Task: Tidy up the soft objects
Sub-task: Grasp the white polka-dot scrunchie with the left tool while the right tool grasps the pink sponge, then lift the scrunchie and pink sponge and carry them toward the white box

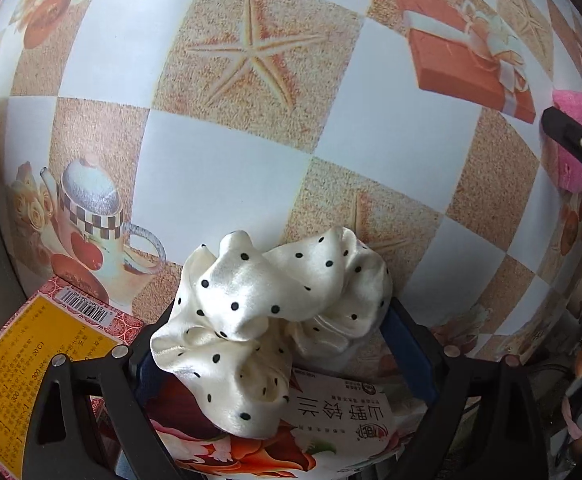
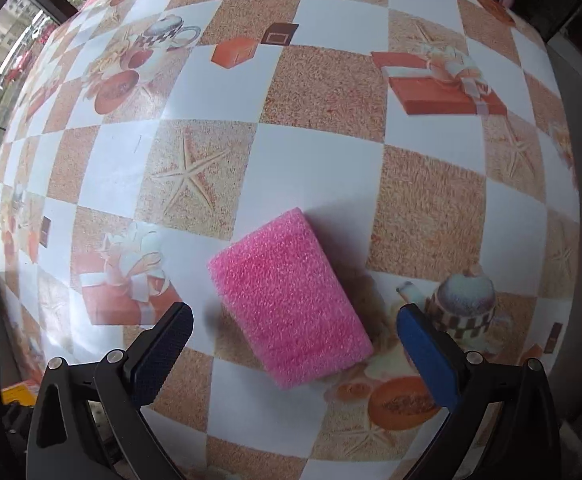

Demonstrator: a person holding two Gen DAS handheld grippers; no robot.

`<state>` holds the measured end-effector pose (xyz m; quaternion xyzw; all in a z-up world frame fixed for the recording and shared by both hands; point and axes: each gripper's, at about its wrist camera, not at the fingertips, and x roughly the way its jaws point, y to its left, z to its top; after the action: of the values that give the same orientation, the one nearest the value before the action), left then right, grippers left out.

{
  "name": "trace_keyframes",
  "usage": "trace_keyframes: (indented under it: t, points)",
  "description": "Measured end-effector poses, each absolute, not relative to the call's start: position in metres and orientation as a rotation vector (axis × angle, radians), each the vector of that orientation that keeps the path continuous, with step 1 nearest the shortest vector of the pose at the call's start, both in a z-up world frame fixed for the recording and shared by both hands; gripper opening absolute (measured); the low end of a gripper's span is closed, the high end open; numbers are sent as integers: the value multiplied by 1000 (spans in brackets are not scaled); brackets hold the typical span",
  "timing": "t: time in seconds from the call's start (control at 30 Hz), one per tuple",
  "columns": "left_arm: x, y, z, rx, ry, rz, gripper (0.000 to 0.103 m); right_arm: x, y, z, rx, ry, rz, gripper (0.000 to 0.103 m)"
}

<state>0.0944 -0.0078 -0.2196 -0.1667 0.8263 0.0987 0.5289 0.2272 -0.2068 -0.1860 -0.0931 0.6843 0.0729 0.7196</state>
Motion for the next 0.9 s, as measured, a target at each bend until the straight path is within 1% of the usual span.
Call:
trace_keyframes:
  t: [0.03,0.1,0.13,0.17,0.2,0.23,0.27,0.3,0.37,0.4,0.43,0.47,0.53,0.83,0.9]
  points:
    - [94,-7,-220,-395,1974,231,95,227,-204,-187,-233,1507,161,102]
    - [95,-4,-222,-395,1968,222,95,224,-199,-184,-277,1477,170,89]
    - [95,-4,-222,-390,1961,220,95,222,-198,-181,-281,1467,178,84]
    - [97,-5,-219,-382,1957,219,93,221,-196,-177,-285,1459,181,71]
    - [98,-6,-216,-370,1952,217,92,221,-194,-175,-286,1453,182,56]
    - [99,-7,-214,-353,1940,210,88,220,-195,-174,-280,1460,180,55]
    - [100,-8,-208,-338,1927,204,81,220,-197,-173,-266,1472,174,51]
    - [103,-9,-204,-320,1912,193,76,219,-198,-173,-251,1479,174,51]
    - [105,-12,-198,-294,1887,166,57,216,-204,-172,-201,1494,172,51]
    - [106,-13,-195,-284,1878,149,52,214,-208,-170,-178,1498,170,51]
    - [107,-14,-193,-279,1869,124,41,211,-210,-169,-157,1500,169,51]
    - [107,-16,-192,-273,1860,92,36,206,-214,-166,-129,1501,166,51]
    - [106,-20,-187,-245,1840,47,33,195,-219,-161,-87,1500,156,51]
    - [100,-41,-149,-139,1729,-63,33,149,-239,-136,66,1515,122,51]
    - [100,-45,-132,-133,1703,-74,33,145,-239,-127,92,1523,115,51]
